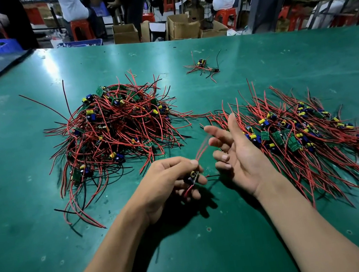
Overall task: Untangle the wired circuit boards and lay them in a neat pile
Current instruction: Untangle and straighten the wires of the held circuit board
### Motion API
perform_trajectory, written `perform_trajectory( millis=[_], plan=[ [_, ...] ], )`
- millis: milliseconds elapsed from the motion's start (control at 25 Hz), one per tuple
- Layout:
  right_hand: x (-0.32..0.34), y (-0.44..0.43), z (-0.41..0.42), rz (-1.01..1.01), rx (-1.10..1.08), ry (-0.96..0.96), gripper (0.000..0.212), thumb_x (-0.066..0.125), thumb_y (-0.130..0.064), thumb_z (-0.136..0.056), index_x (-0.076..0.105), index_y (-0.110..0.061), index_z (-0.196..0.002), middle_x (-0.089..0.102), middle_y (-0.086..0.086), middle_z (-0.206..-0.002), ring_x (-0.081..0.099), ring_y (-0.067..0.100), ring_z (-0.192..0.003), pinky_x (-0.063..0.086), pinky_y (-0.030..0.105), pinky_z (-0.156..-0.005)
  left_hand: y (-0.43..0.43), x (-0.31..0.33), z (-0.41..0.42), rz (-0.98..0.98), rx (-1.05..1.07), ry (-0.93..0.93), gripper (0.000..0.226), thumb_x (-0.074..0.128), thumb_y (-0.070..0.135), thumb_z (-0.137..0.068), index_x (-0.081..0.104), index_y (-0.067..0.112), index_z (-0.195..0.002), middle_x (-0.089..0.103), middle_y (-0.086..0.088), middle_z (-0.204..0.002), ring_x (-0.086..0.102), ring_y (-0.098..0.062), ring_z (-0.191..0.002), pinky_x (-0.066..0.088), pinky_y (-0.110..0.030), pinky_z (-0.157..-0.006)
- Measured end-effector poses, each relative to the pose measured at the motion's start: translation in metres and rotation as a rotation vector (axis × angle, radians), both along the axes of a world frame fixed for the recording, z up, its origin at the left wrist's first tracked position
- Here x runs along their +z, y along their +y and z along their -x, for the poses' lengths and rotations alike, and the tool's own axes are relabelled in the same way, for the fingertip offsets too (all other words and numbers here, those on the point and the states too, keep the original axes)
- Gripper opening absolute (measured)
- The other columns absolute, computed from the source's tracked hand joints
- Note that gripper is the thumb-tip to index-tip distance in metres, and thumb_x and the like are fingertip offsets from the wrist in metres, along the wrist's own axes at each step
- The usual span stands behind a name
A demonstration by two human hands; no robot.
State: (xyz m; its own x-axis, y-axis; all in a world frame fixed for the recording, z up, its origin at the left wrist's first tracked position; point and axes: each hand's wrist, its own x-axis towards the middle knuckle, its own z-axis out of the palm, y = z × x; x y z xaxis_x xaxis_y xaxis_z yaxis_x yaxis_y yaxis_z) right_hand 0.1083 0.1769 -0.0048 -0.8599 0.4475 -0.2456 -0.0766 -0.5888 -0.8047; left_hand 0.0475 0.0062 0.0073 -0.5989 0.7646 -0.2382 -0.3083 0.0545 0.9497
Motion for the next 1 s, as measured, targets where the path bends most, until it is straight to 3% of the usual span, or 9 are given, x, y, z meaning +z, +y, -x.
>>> perform_trajectory(
  millis=[80, 200, 280, 440, 640, 720, 800, 880, 1000],
  plan=[
    [-0.002, -0.005, 0.001, -0.210, -0.037, -0.056, 0.068, 0.051, -0.075, -0.077, 0.073, -0.017, -0.105, 0.062, -0.006, -0.070, 0.038, 0.006, -0.043, 0.028, 0.020, -0.038, -0.001, 0.006, 0.001, -0.093, 0.072, -0.050, 0.016, 0.059, 0.024, -0.093, 0.064, 0.013, -0.083, 0.074, -0.013, -0.083, 0.068, -0.021, -0.057, 0.048, -0.022, -0.048],
    [-0.008, -0.014, -0.002, -0.708, -0.074, -0.017, 0.030, 0.067, -0.050, -0.090, 0.074, -0.022, -0.094, 0.067, -0.011, -0.072, 0.050, 0.005, -0.050, 0.039, 0.020, -0.048, -0.001, 0.013, 0.004, -0.273, 0.185, -0.096, 0.013, 0.059, 0.027, -0.088, 0.059, 0.014, -0.087, 0.075, -0.016, -0.098, 0.074, -0.025, -0.080, 0.056, -0.028, -0.060],
    [-0.011, -0.020, -0.004, -1.014, -0.031, 0.019, 0.013, 0.077, -0.037, -0.082, 0.074, -0.026, -0.087, 0.068, -0.017, -0.073, 0.053, -0.002, -0.056, 0.041, 0.014, -0.057, -0.001, 0.015, 0.004, -0.360, 0.267, -0.117, 0.014, 0.061, 0.026, -0.083, 0.058, 0.014, -0.088, 0.073, -0.018, -0.104, 0.071, -0.027, -0.092, 0.060, -0.029, -0.063],
    [-0.012, -0.029, -0.007, -1.214, 0.008, 0.048, 0.026, 0.079, -0.052, -0.072, 0.068, -0.029, -0.080, 0.066, -0.014, -0.073, 0.053, 0.003, -0.055, 0.040, 0.015, -0.054, -0.001, 0.014, 0.009, -0.369, 0.377, -0.076, 0.015, 0.064, 0.028, -0.080, 0.059, 0.016, -0.087, 0.075, -0.009, -0.102, 0.067, -0.016, -0.091, 0.051, -0.024, -0.062],
    [-0.014, -0.035, -0.006, -1.322, 0.045, 0.064, 0.043, 0.079, -0.066, -0.068, 0.061, -0.028, -0.079, 0.061, -0.018, -0.067, 0.052, 0.007, -0.053, 0.037, 0.018, -0.052, -0.002, 0.011, 0.014, -0.251, 0.412, -0.187, 0.029, 0.072, 0.035, -0.073, 0.061, 0.015, -0.089, 0.065, 0.003, -0.071, 0.056, -0.010, -0.064, 0.043, -0.025, -0.056],
    [-0.014, -0.039, -0.005, -1.340, 0.020, 0.103, 0.043, 0.070, -0.067, -0.079, 0.056, -0.026, -0.080, 0.056, -0.017, -0.066, 0.048, 0.005, -0.054, 0.036, 0.018, -0.052, 0.001, 0.008, 0.012, -0.235, 0.430, -0.285, 0.026, 0.076, 0.032, -0.071, 0.059, 0.015, -0.082, 0.061, 0.003, -0.064, 0.055, -0.009, -0.057, 0.043, -0.022, -0.048],
    [-0.015, -0.042, -0.006, -1.297, -0.015, 0.133, 0.041, 0.055, -0.066, -0.092, 0.053, -0.027, -0.080, 0.052, -0.014, -0.064, 0.044, 0.003, -0.055, 0.035, 0.019, -0.053, 0.004, 0.005, 0.010, -0.231, 0.414, -0.306, 0.024, 0.076, 0.033, -0.070, 0.060, 0.019, -0.080, 0.063, 0.004, -0.068, 0.055, -0.008, -0.057, 0.043, -0.019, -0.050],
    [-0.013, -0.045, -0.005, -1.128, -0.040, 0.109, 0.041, 0.045, -0.060, -0.099, 0.051, -0.027, -0.076, 0.049, -0.009, -0.063, 0.042, 0.002, -0.056, 0.035, 0.023, -0.054, 0.005, 0.004, 0.008, -0.207, 0.374, -0.229, 0.023, 0.076, 0.038, -0.069, 0.065, 0.020, -0.078, 0.066, 0.005, -0.072, 0.055, -0.006, -0.055, 0.042, -0.018, -0.051],
    [-0.001, -0.043, 0.000, -0.565, -0.031, 0.051, 0.041, 0.049, -0.044, -0.096, 0.060, -0.025, -0.061, 0.055, -0.007, -0.059, 0.047, 0.007, -0.052, 0.033, 0.021, -0.046, 0.005, 0.003, 0.005, -0.192, 0.302, -0.085, 0.020, 0.080, 0.038, -0.063, 0.076, 0.023, -0.074, 0.069, 0.002, -0.076, 0.055, -0.006, -0.052, 0.045, -0.017, -0.050]
  ],
)
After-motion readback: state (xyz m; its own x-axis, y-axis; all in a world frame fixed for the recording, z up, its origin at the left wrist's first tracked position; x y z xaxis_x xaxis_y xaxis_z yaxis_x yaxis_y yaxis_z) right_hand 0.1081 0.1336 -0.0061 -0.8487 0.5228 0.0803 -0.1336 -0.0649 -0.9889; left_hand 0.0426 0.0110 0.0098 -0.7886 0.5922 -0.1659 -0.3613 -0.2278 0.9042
